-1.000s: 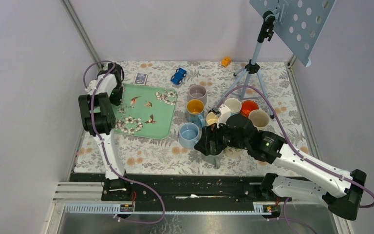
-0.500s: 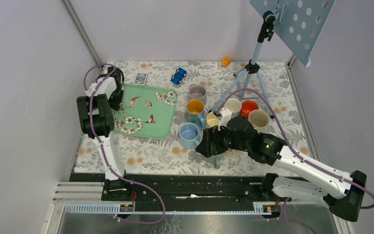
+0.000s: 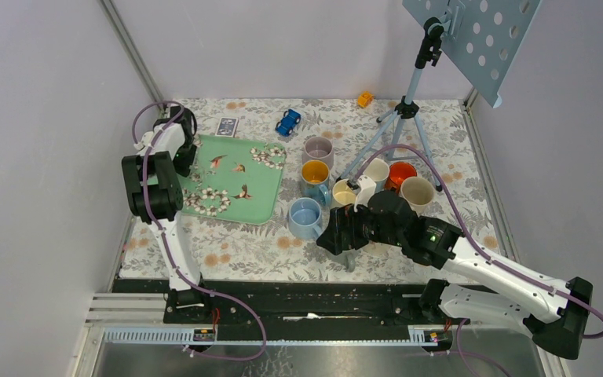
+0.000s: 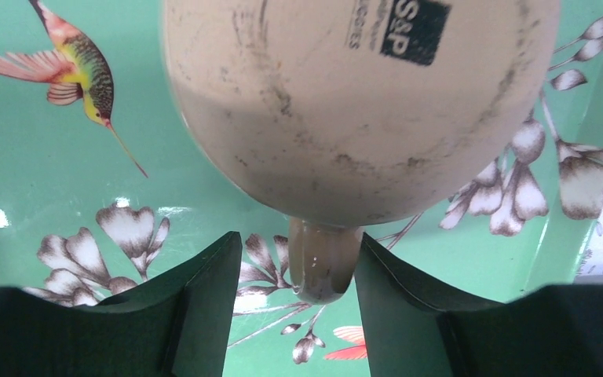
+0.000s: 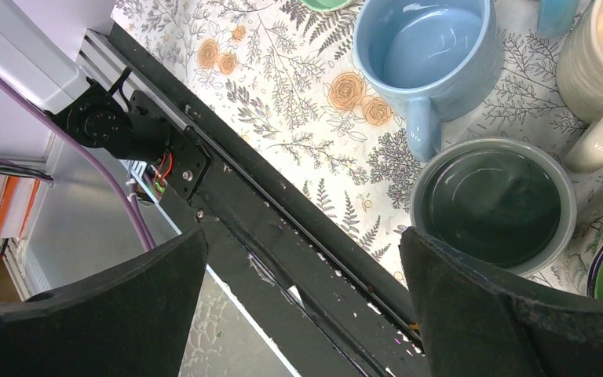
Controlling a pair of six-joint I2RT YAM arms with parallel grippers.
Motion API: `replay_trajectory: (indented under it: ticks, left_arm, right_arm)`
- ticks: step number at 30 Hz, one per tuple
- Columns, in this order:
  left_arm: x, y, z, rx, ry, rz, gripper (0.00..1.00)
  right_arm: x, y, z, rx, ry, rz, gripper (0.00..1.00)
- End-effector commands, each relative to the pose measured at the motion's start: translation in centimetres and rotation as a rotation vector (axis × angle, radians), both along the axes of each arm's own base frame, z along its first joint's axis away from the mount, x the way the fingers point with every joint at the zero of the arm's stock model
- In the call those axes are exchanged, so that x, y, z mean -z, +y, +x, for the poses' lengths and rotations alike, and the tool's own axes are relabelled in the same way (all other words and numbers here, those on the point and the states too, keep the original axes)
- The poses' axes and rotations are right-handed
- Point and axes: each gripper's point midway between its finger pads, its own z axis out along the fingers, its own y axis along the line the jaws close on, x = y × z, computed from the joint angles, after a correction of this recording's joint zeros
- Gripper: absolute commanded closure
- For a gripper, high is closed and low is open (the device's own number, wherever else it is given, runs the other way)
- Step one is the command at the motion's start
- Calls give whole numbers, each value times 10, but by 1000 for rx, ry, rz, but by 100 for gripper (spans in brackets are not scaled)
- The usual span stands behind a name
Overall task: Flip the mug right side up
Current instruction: Turn over the cup on the tray.
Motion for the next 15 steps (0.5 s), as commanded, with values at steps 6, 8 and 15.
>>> replay_trajectory:
  ticks: [6,8,15]
  left_arm:
    - [-54,17,25,3,-135,49,43]
    - [-55,18,26,2,-138,49,43]
    - [-52,19,27,-1,-139,37,48]
  right_arm:
    - [-11,3,5,15,-21,44,0]
    - [-10,3,5,13,-17,42,0]
    - [-9,3,5,14,-17,38,0]
